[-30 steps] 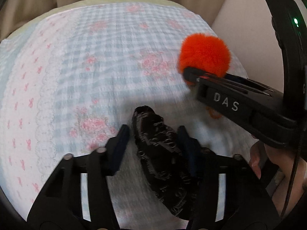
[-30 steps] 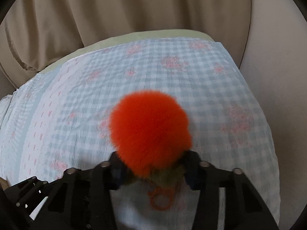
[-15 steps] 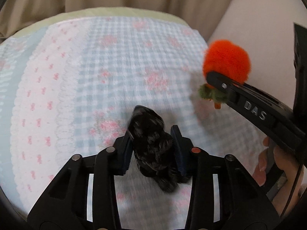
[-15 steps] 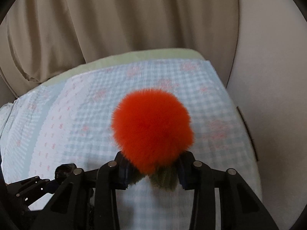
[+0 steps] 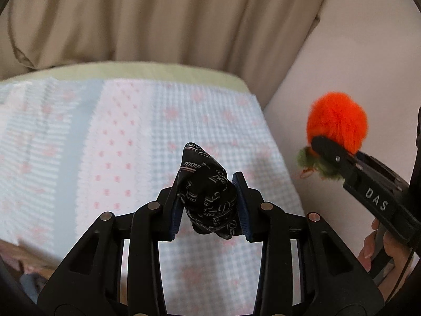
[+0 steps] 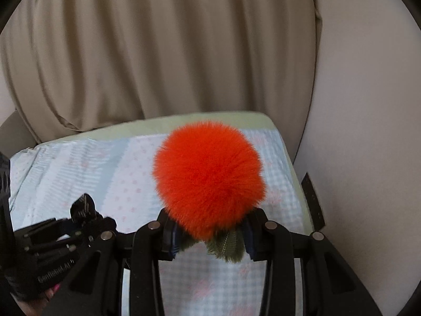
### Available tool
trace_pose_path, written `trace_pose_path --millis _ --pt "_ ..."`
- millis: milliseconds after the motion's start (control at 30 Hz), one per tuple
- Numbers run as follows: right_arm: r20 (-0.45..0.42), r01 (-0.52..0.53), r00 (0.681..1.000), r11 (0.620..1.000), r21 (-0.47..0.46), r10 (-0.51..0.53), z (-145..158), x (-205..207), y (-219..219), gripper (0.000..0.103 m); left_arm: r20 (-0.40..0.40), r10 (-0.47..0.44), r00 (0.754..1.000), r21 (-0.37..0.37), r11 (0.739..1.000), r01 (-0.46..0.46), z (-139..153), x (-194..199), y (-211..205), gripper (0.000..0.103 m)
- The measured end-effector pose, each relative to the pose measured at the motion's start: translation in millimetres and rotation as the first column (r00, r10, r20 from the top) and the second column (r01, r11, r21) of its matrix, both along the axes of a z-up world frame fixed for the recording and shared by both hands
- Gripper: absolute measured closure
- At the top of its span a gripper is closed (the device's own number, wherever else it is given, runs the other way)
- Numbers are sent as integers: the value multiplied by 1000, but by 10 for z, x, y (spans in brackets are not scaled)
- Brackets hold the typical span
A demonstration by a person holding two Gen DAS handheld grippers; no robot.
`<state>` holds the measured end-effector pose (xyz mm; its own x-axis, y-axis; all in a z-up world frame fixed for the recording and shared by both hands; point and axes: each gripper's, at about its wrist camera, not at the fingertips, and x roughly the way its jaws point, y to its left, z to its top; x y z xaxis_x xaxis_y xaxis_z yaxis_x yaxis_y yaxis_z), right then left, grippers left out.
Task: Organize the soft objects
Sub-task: 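Carry the black scarf and orange pompom into the box with both tools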
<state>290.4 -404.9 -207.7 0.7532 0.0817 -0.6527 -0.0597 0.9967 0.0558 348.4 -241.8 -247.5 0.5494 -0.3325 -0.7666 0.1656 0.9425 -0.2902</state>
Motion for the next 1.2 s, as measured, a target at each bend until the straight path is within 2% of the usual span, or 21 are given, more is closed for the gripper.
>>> trace_pose_path --millis 67,267,433,600,767,867,1067,1200 --pt "33 -21 999 1000 -1 21 202 -154 117 68 24 13 1000 -5 1000 -13 276 -144 135 71" --pt "24 -91 996 996 23 91 661 -668 557 68 71 68 995 8 998 -68 966 -545 653 71" --pt "-9 -146 989 988 54 147 706 -1052 1024 68 77 122 990 51 991 -126 1295 -946 1213 71" --pt "-49 -170 983 981 93 175 597 -1401 1508 68 66 146 987 102 983 -152 1403 -1358 1783 71" --pt "-83 -178 979 981 83 185 386 -1749 2045 68 30 127 991 140 982 -130 1315 -1726 2430 71" --pt "-121 -168 977 982 90 178 191 -1863 2322 68 -7 106 994 158 982 -104 1151 -1868 2788 71" --pt "-205 -161 963 984 74 173 -261 -1962 2790 68 -103 52 993 191 981 -32 684 -1988 3290 71" --pt "-271 -114 953 990 84 132 -553 -2028 2986 68 -174 -20 985 229 971 60 343 -1999 3446 71"
